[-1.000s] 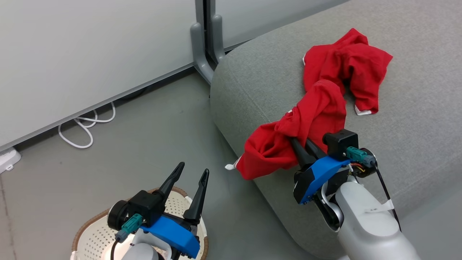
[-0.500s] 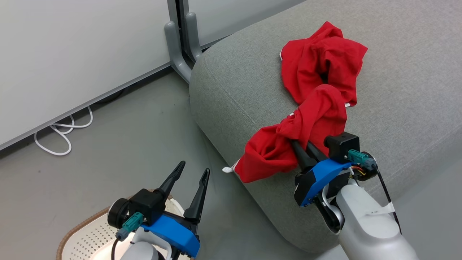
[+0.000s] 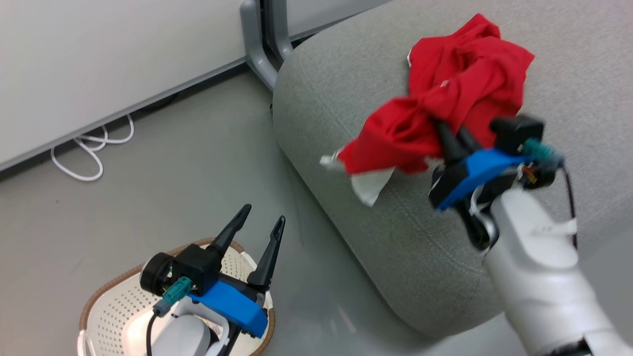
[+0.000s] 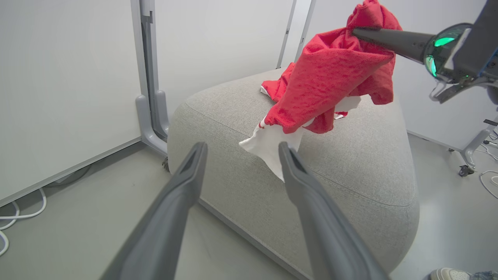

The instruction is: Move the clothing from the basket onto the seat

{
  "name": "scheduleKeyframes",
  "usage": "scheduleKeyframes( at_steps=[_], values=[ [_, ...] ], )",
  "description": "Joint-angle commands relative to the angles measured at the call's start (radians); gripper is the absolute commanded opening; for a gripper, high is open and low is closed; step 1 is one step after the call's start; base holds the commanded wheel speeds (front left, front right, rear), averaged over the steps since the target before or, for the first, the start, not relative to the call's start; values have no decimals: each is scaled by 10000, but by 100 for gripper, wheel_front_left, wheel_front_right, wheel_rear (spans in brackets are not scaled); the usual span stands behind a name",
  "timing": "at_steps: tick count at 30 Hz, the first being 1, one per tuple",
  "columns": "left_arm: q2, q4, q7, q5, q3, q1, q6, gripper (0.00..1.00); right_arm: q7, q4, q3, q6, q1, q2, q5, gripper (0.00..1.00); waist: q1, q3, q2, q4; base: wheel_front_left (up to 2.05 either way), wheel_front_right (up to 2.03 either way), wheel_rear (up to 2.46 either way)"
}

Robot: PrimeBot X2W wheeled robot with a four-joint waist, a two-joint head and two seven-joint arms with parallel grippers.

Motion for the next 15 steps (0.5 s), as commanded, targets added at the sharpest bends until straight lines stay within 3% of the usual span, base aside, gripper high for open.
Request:
scheduleKeyframes(
  at_steps=[1, 7, 15],
  values=[
    [77, -58, -30, 54, 5, -225, -18, 100, 32, 40, -115, 1, -278, -7, -112, 0, 0, 256, 0, 176, 0, 0, 0],
    [397, -300, -30, 188, -110, -679, -18, 100, 567, 298, -1656, 1, -2128, -541, -453, 0, 0, 1149, 0, 574, 0, 0, 0],
    [778, -905, -28, 436, -338, -1482, -18, 100, 760, 229, -3491, 1, -4178, -2141, -934, 0, 0, 2703, 0, 1314, 0, 0, 0]
  ],
)
